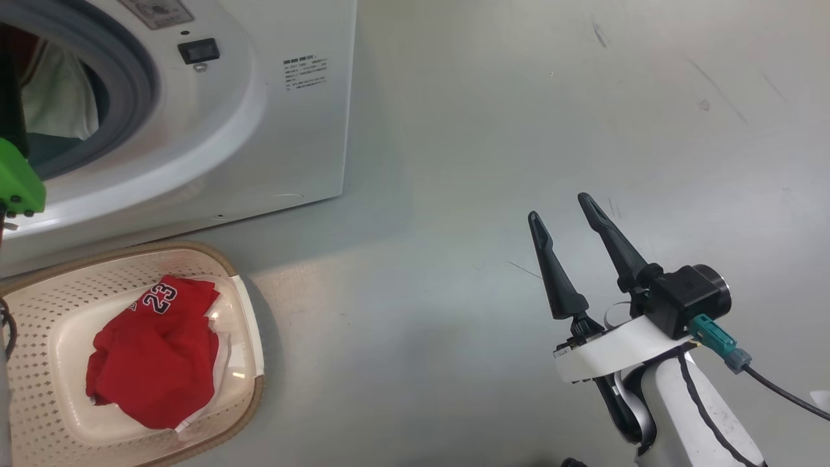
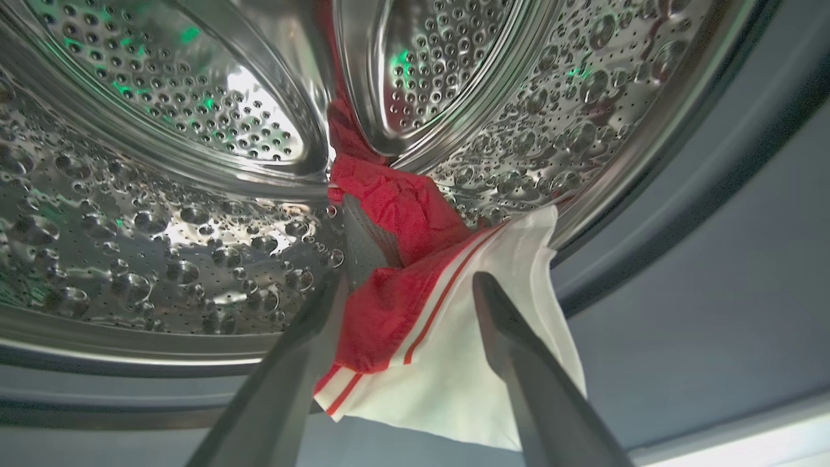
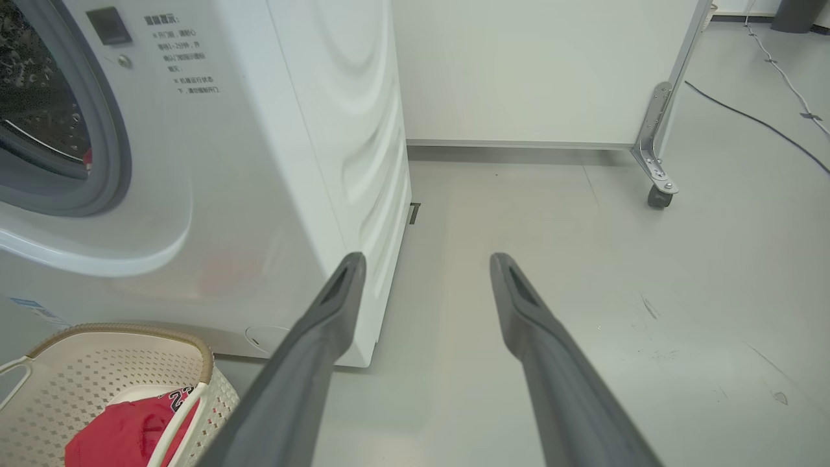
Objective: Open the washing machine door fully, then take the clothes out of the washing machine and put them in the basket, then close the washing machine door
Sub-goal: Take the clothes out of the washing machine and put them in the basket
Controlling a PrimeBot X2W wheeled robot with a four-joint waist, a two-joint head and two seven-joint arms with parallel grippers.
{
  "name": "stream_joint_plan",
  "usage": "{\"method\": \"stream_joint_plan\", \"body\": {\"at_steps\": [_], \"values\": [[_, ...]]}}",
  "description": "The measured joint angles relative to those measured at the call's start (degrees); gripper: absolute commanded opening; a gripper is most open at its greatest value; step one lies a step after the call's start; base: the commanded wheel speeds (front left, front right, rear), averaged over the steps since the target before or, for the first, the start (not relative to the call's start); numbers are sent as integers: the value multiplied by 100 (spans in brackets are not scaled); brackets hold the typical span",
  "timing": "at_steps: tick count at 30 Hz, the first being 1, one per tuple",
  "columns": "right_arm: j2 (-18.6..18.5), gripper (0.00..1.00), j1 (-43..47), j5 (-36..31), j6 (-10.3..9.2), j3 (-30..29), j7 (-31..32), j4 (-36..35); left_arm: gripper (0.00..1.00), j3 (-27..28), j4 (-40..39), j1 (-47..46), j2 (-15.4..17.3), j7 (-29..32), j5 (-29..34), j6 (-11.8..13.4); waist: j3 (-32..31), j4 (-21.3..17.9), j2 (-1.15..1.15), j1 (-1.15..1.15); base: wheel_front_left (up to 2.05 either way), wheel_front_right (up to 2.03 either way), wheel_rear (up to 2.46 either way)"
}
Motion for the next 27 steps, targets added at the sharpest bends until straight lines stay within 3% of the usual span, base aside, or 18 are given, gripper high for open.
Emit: {"method": "stream_joint_plan", "body": {"at_steps": [14,27], "values": [[1,100,-228,71,-143,185,0,-101,100,31,929,-841,405,778,105,77,456,-329,0,0,0,0,0],[1,100,-358,71,-243,215,-1,-100,100,-37,1552,-1322,411,1072,96,69,588,-408,0,0,0,0,0]]}}
